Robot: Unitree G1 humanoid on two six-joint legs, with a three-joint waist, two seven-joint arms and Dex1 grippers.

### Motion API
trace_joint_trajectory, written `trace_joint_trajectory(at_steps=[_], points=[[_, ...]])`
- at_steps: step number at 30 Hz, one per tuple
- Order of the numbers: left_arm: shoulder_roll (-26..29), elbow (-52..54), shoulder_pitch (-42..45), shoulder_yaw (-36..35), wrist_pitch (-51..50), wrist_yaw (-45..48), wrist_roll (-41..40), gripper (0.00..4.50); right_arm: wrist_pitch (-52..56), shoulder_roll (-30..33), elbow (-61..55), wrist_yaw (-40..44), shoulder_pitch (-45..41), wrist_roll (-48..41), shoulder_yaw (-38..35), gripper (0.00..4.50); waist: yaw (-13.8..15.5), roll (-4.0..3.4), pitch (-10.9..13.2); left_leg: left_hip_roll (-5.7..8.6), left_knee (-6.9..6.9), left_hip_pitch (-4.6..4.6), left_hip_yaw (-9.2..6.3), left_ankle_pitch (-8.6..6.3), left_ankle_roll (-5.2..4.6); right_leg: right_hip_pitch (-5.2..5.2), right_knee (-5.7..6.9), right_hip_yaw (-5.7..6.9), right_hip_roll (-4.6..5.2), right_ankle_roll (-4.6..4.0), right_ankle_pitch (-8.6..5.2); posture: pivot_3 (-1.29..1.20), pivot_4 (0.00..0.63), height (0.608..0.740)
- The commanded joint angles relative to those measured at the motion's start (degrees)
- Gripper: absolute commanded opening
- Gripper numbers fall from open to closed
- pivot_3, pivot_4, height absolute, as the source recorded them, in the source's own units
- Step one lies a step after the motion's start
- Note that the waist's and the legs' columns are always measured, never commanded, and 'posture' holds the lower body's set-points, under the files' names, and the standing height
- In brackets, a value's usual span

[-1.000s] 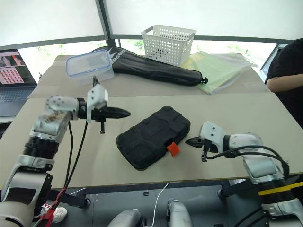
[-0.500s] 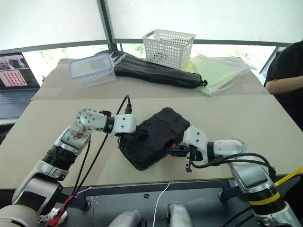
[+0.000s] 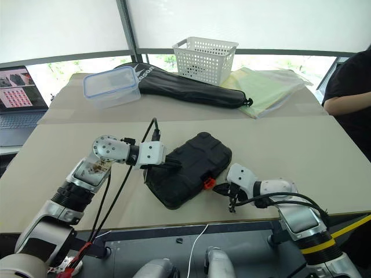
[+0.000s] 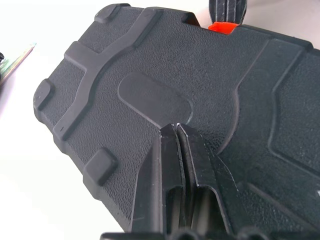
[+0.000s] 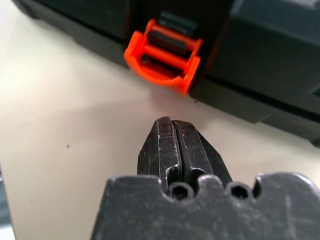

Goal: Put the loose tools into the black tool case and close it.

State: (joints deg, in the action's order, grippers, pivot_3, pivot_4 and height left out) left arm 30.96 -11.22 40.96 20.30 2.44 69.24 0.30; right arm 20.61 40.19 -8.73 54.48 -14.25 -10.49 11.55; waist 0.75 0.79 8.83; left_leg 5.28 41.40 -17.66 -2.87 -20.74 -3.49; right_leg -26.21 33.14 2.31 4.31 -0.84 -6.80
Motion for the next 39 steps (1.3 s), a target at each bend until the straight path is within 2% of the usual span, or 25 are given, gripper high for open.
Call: trace_joint_trajectory(at_steps=[1, 5, 9, 18, 21, 27, 33, 39], points=[[-0.50, -1.87, -1.19, 3.33, -0.28, 1.24, 2.55, 0.13, -0.03, -1.60, -3.72, -0.72, -0.70, -2.85, -3.02, 0.00, 0.04, 0.00, 0.00, 0.00, -0.01, 0.00, 0.00, 0.00, 0.00, 0.00, 0.00, 0.00, 0.00, 0.00, 0.00, 0.00, 0.150, 0.740], [-1.20, -3.24, -0.47, 3.85, 0.93, 1.31, 3.09, 0.13, -0.76, -4.79, -5.15, -4.33, -2.50, -4.44, -6.97, 0.00, -0.05, 0.00, 0.00, 0.01, 0.00, 0.00, 0.01, 0.00, 0.00, 0.00, -0.01, 0.00, 0.00, 0.01, 0.00, 0.00, 0.150, 0.740], [-1.75, -4.16, -0.24, 4.40, 1.74, 1.82, 3.61, 0.13, -1.30, -5.03, -4.84, -4.54, -3.41, -4.56, -8.65, 0.00, -0.08, -0.01, 0.01, 0.01, -0.02, 0.00, 0.02, 0.00, 0.00, -0.02, 0.01, -0.02, 0.00, 0.00, 0.00, 0.00, 0.150, 0.740], [-3.00, -7.71, 0.07, 5.20, 5.40, 1.01, 6.18, 0.13, -1.89, -5.56, -2.12, -3.32, -3.87, -3.34, -7.47, 0.00, -0.11, -0.17, -0.15, 0.00, -0.36, 0.17, 0.05, 0.04, 0.05, 0.02, -0.04, -0.07, -0.01, -0.01, -0.01, 0.00, 0.150, 0.740], [-2.82, -8.41, 0.38, 4.56, 5.64, 0.97, 6.17, 0.13, -2.20, -4.31, -2.23, -2.53, -3.52, -2.82, -7.31, 0.00, 0.02, -0.18, -0.17, 0.02, -0.34, 0.17, 0.04, 0.04, 0.04, 0.04, -0.04, -0.06, 0.00, -0.01, -0.01, 0.00, 0.150, 0.740], [-2.09, -8.97, 0.44, 3.79, 5.91, 0.80, 6.05, 0.13, 2.10, 1.57, -6.61, 1.39, -0.41, -7.64, -11.45, 0.00, 0.04, -0.19, -0.17, 0.03, -0.35, 0.16, 0.04, 0.04, 0.03, 0.04, -0.03, -0.06, 0.01, 0.00, -0.02, 0.00, 0.150, 0.740], [-2.61, -9.81, 1.27, 3.78, 6.22, 0.30, 6.29, 0.13, -0.86, 0.85, -3.92, 1.59, 2.19, -4.62, -6.97, 0.00, -0.06, -0.18, -0.20, 0.00, -0.37, 0.21, 0.04, 0.03, 0.03, 0.11, -0.03, -0.08, 0.02, 0.12, -0.09, 0.00, 0.150, 0.740], [-2.98, -10.72, 2.11, 4.15, 6.83, 0.23, 6.48, 0.13, -3.41, -5.23, 0.90, -1.73, -4.45, -1.34, -3.53, 0.00, -0.01, -0.18, -0.21, 0.00, -0.36, 0.20, 0.07, 0.04, 0.04, 0.09, -0.01, -0.11, 0.02, 0.28, -0.19, 0.00, 0.150, 0.740]])
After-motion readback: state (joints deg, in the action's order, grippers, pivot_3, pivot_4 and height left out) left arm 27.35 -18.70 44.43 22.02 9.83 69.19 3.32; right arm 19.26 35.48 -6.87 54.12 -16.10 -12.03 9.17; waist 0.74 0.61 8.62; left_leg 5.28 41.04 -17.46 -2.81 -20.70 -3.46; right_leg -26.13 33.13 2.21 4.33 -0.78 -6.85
